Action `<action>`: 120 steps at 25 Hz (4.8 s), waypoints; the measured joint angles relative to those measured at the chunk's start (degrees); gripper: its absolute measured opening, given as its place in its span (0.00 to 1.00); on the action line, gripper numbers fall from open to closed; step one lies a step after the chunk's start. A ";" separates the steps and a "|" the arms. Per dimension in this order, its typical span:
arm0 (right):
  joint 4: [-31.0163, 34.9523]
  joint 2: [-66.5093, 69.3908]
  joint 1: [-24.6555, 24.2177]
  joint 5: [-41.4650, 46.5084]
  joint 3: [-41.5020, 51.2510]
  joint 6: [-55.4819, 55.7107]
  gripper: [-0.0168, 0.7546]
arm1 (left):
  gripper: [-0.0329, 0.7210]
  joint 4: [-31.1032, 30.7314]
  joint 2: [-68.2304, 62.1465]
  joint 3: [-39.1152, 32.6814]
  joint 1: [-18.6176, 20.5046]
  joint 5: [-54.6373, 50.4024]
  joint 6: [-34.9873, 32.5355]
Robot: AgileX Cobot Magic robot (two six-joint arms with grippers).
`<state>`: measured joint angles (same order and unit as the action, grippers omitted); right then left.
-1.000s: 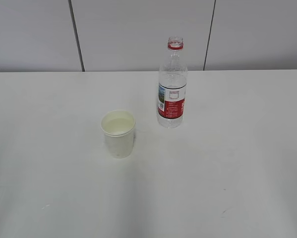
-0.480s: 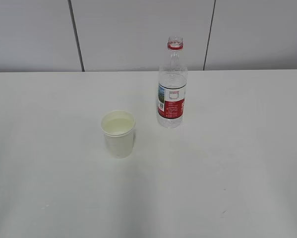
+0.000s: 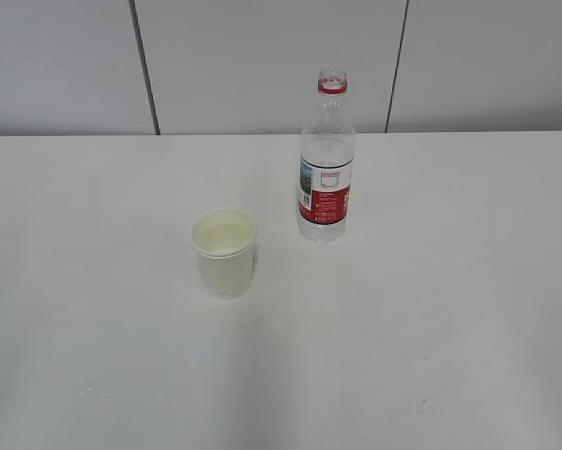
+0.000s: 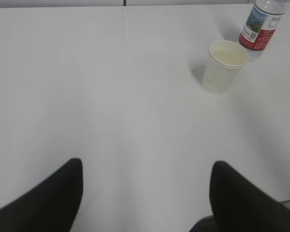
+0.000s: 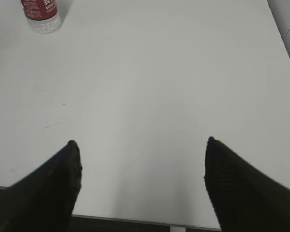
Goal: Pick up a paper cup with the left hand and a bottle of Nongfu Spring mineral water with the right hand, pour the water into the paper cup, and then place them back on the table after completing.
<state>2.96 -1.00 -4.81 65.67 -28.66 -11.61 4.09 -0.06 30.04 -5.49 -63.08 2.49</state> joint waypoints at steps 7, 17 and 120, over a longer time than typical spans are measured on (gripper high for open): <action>0.00 0.00 0.00 0.00 0.00 0.00 0.78 | 0.71 0.00 0.14 0.00 0.00 0.00 0.00; 0.00 0.00 0.00 0.00 0.00 0.00 0.78 | 0.71 -1.26 0.14 0.00 0.00 0.00 0.00; 0.00 0.00 0.00 0.00 0.00 0.12 0.78 | 0.71 -4.09 0.14 0.00 0.00 0.00 0.00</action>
<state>2.96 -1.00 -4.81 65.67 -28.66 -11.49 0.00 0.08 30.04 -5.49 -63.08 2.49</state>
